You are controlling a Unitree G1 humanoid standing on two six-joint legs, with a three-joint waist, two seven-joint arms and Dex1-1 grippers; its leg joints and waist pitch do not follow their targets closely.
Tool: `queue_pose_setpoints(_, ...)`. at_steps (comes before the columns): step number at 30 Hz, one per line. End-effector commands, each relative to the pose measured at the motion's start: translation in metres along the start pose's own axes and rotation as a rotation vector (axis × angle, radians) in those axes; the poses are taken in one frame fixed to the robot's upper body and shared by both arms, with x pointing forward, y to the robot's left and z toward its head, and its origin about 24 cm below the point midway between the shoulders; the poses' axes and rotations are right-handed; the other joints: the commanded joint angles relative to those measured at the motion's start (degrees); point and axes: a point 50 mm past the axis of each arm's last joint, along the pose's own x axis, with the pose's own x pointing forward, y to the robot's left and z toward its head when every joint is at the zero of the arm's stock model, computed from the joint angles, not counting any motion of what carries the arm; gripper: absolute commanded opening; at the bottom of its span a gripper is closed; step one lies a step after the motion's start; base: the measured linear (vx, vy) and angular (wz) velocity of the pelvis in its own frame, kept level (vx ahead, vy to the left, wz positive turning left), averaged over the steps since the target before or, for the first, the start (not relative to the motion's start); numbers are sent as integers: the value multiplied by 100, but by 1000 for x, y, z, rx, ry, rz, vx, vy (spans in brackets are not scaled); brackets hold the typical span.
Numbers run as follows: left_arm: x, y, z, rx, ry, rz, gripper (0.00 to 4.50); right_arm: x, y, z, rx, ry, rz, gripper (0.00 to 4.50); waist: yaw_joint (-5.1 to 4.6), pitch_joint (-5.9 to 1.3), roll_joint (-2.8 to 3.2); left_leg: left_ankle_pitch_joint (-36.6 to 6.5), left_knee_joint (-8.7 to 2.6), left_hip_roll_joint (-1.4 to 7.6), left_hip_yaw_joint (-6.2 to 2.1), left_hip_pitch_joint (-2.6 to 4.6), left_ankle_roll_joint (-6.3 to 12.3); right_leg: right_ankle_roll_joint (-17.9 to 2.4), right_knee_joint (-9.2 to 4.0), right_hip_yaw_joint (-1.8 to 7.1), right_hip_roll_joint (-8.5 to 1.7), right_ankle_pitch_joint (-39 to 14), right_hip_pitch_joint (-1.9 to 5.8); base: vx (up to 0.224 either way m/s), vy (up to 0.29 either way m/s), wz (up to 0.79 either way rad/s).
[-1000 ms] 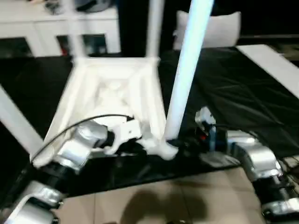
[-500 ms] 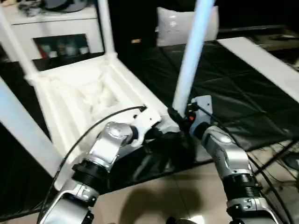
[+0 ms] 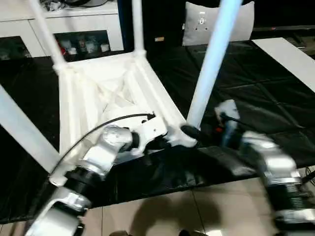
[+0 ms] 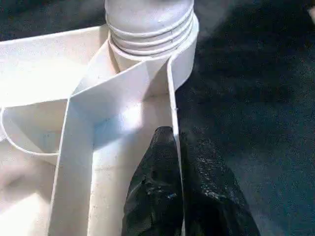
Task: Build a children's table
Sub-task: Rotate leg to tighten
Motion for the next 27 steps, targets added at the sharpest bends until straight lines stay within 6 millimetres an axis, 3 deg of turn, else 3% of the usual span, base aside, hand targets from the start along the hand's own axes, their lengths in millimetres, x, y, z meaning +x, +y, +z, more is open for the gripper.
queue_pose_setpoints(1, 5, -14, -5, 66, 37, -157, 0, 1, 4, 1, -23, 19, 95, 446, 29, -410, -41, -405, -315, 221, 15, -46, 722, -935, -368, 373, -401, -1491, 427, 0, 0, 0)
queue_pose_setpoints(4, 1, -17, -8, 121, 55, -224, 0, -2, 3, 1, -55, 63, 144, 446, 52, -400, -29, -577, -331, 247, 19, -10, 613, -898, -391, 381, -395, -1679, 395, 0, 0, 0)
queue_pose_setpoints(9, -4, -26, -8, 187, 56, -363, 0, -4, 6, 1, -97, 101, 278, 446, 145, -423, -39, -599, -328, 268, 18, -23, 535, -946, -343, 395, -410, -1538, 413, 0, 0, 0)
queue_pose_setpoints(10, -4, -28, -8, 200, 56, -389, 0, -4, 8, 1, -98, 114, 319, 421, 167, -430, -41, -570, -324, 273, 17, -20, 543, -977, -326, 395, -410, -1452, 413, 0, 0, 0)
queue_pose_setpoints(14, -6, -33, -10, 235, 72, -454, 0, -5, 15, -2, -37, 148, 453, 394, 216, -446, -54, -421, -308, 271, 22, -33, 615, -1031, -299, 400, -412, -1282, 426, 0, 0, 0)
queue_pose_setpoints(16, -6, -34, -11, 242, 73, -465, 0, -5, 15, -2, -24, 150, 474, 379, 225, -444, -80, -422, -307, 270, 25, -31, 615, -985, -315, 393, -412, -1384, 423, 0, 0, 0)
queue_pose_setpoints(21, -6, -35, -11, 251, 76, -481, 0, -4, 17, -3, -7, 153, 507, 333, 279, -449, -73, -422, -306, 267, 28, -24, 528, -850, -336, 389, -412, -1614, 410, 0, 0, 0)
queue_pose_setpoints(27, -6, -36, -12, 254, 69, -503, 0, -3, 22, -6, 35, 157, 577, 282, 280, -461, -65, -362, -297, 269, 24, -25, 536, -973, -295, 390, -401, -1327, 418, 0, 0, 0)
